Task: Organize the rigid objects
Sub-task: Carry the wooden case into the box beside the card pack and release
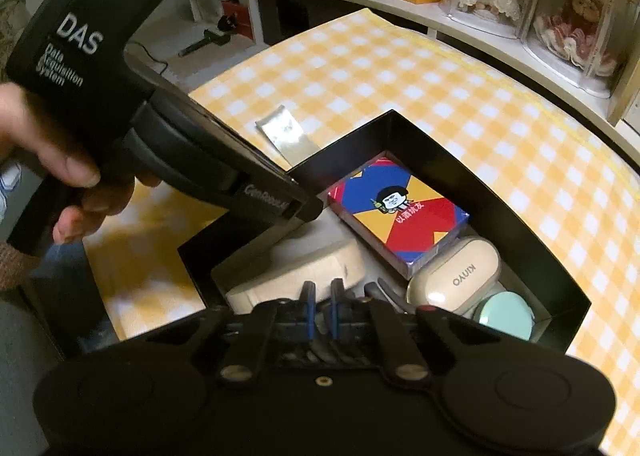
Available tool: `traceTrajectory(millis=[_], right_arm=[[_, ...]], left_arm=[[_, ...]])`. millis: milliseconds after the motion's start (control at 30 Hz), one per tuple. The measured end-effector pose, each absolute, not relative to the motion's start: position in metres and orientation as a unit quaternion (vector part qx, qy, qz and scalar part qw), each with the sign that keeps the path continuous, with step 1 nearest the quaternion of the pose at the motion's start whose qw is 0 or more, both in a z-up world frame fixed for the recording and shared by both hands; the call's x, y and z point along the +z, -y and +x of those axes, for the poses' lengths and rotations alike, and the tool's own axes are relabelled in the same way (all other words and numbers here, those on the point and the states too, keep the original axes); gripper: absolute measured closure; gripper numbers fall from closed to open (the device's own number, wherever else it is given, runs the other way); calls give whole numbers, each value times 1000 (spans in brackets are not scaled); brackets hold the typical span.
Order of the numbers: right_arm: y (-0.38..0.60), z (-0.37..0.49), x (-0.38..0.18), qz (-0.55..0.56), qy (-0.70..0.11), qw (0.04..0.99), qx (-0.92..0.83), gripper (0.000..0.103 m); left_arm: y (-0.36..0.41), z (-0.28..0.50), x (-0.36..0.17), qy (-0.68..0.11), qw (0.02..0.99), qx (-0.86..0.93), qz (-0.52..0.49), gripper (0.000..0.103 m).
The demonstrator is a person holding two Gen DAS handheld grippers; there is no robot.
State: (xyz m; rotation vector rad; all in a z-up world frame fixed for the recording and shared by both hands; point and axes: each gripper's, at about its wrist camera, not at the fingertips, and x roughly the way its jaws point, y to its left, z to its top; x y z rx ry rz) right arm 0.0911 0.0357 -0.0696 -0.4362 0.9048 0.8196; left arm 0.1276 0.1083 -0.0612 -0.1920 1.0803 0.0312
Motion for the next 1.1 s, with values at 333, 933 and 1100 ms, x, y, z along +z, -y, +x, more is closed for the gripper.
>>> traceTrajectory(millis=[333,933,1100], right_arm=[[-47,85,-56,-202,-427,787,397,94],[-76,101,-88,-250,-488,747,375,94],[-73,100,-93,-220,-485,757,379,93]], left_arm=[[-107,128,-61,-515,852,13,-91,92],[-109,127,-59,-512,854,12,-93,92],[-108,127,-58,-511,854,10,-95,92]])
